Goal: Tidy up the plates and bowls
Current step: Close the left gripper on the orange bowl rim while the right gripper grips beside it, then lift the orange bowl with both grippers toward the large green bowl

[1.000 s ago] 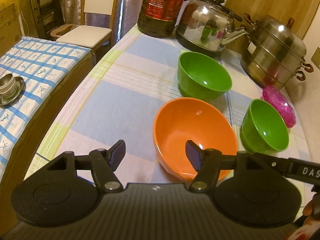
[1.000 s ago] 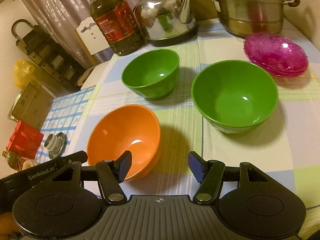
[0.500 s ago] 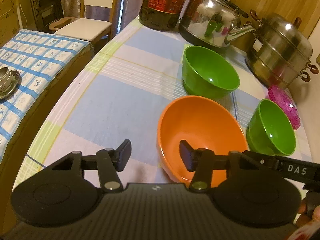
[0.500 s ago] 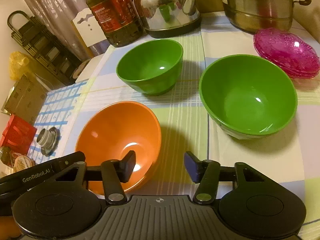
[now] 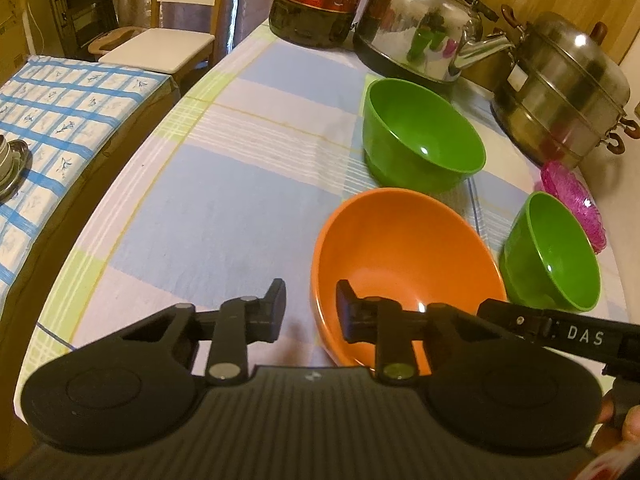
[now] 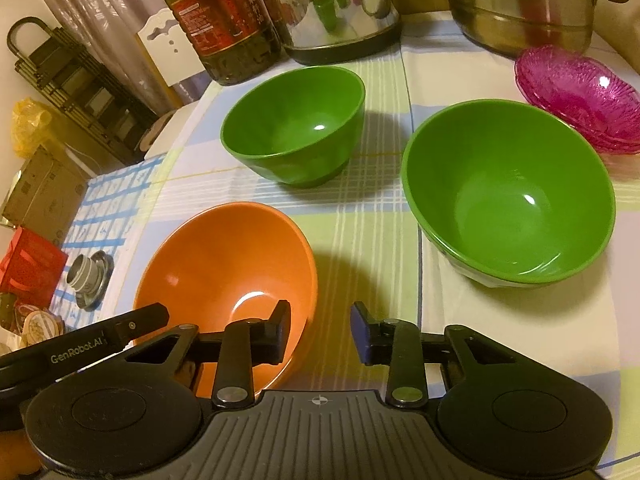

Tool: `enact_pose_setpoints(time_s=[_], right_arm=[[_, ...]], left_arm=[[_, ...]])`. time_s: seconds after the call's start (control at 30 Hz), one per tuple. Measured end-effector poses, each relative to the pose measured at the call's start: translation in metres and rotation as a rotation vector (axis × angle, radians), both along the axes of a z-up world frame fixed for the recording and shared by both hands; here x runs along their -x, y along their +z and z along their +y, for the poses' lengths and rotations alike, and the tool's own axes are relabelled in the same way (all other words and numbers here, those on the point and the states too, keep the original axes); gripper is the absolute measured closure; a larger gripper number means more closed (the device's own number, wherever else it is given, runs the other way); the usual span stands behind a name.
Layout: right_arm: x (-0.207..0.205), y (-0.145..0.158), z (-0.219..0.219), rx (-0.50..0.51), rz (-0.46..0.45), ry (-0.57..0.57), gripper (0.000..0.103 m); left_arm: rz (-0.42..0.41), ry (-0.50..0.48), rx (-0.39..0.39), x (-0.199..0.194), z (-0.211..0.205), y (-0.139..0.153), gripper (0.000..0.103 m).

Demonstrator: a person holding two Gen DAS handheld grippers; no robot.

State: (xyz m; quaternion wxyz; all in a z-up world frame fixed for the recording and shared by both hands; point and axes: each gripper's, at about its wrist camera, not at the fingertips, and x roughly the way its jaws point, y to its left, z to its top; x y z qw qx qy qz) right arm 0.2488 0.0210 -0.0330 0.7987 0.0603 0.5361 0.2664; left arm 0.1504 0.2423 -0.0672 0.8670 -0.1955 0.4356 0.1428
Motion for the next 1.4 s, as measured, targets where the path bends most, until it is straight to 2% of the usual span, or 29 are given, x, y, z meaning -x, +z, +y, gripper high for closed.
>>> enact_pose_setpoints(time_s=[0.3, 0.47, 0.97, 1.4], right_arm=[[-0.001, -0.002, 0.002, -0.005, 0.014, 0.003, 0.082], [-0.001, -0.002, 0.004, -0.010, 0.017, 0.011, 0.092], [0.007, 0.008, -0.004, -0.016, 0.008, 0.007, 0.093], [0.012, 0.063, -0.046, -0.058, -0.062, -0.059, 0.093]], left_arm=[[0.000, -0.024, -0.006, -0.003, -0.003, -0.001, 0.094], [0.000, -0.025, -0.007, -0.004, -0.004, -0.001, 0.095], [-0.011, -0.031, -0.016, 0.006, -0.010, 0.011, 0.096], [-0.096, -0.097, -0.034, 0.000, -0.044, 0.061, 0.096]])
